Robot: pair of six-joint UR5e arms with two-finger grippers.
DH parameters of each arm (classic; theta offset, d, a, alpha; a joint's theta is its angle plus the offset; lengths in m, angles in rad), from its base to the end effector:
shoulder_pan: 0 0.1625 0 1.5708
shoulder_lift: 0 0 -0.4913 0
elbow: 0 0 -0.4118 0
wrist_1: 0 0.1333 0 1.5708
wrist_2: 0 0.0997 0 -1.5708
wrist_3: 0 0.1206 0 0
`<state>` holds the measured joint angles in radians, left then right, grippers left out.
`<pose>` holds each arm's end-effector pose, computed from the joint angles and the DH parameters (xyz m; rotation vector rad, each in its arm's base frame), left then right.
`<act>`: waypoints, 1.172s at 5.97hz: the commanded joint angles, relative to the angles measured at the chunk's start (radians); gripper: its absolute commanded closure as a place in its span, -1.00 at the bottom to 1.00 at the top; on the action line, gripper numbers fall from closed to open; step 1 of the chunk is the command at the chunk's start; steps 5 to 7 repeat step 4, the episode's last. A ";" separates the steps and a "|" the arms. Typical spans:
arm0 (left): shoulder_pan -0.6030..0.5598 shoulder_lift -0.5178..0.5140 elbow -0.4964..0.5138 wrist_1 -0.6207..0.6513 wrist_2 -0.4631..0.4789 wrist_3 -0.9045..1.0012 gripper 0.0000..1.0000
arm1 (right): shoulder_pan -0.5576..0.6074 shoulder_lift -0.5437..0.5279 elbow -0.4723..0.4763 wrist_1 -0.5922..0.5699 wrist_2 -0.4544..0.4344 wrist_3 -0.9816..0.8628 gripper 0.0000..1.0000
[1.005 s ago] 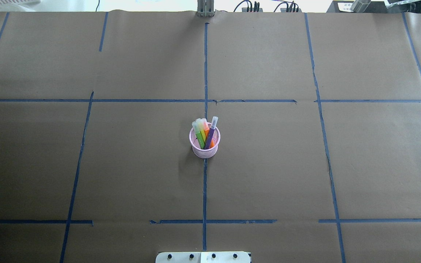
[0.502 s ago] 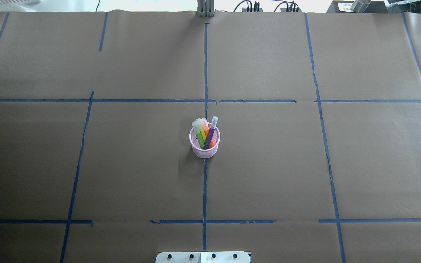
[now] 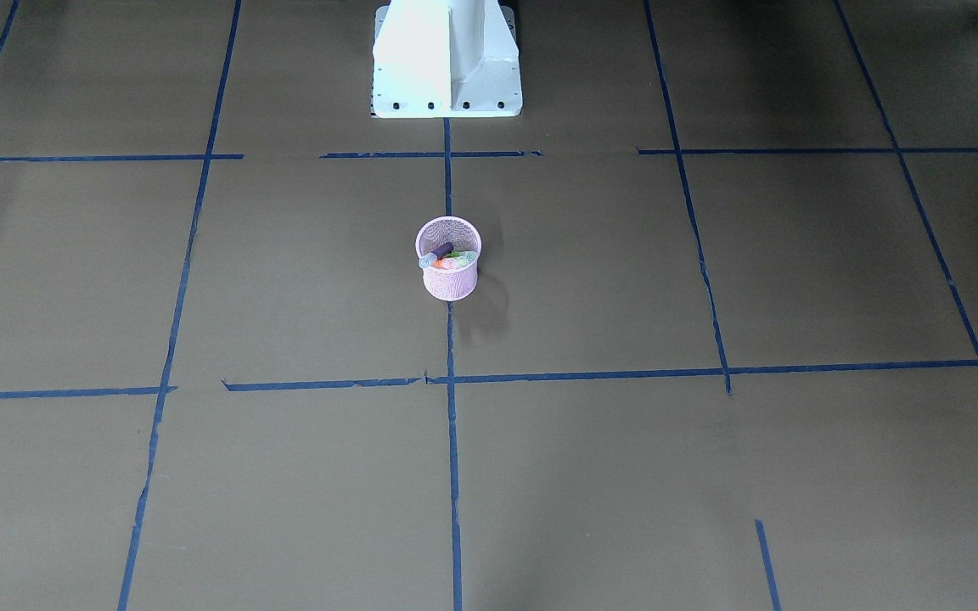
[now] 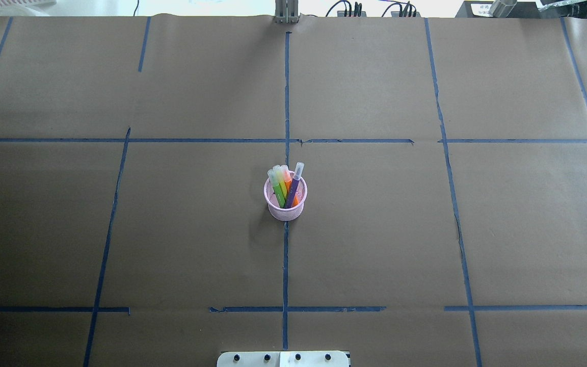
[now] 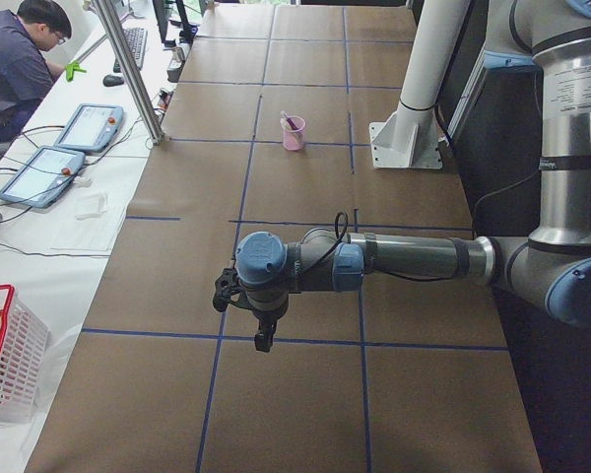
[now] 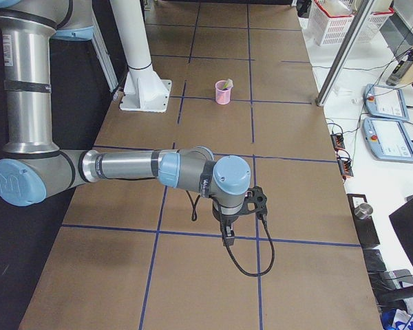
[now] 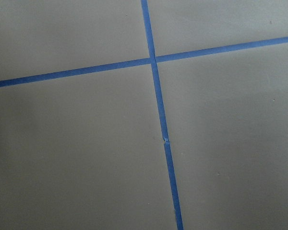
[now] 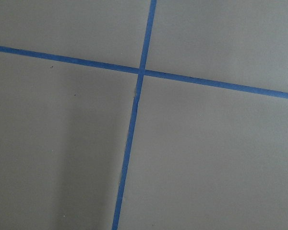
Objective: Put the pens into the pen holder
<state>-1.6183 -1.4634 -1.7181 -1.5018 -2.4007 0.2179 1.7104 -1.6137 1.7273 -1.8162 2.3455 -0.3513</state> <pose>-0.0659 -0.4535 0.7188 0.0827 0.8270 0.1484 0.1146 -0.4641 0.7052 0.0666 -0.7815 -0.1497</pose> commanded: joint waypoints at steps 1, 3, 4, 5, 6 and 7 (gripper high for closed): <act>0.000 0.000 0.000 0.000 0.000 0.000 -1.00 | 0.000 0.000 0.000 0.000 0.000 0.000 -1.00; 0.000 0.000 0.002 0.000 0.000 0.000 -1.00 | 0.000 0.000 0.000 0.006 0.000 0.000 -1.00; 0.000 0.000 0.002 0.000 0.000 0.000 -1.00 | 0.000 0.000 0.000 0.006 0.000 0.000 -1.00; 0.000 0.000 0.002 0.000 0.000 0.000 -1.00 | 0.000 0.000 0.000 0.006 0.000 0.000 -1.00; 0.000 0.000 0.002 0.000 0.000 0.000 -1.00 | 0.000 0.000 0.000 0.006 0.000 0.000 -1.00; 0.000 0.000 0.002 0.000 0.000 0.000 -1.00 | 0.000 0.000 0.000 0.006 0.000 0.000 -1.00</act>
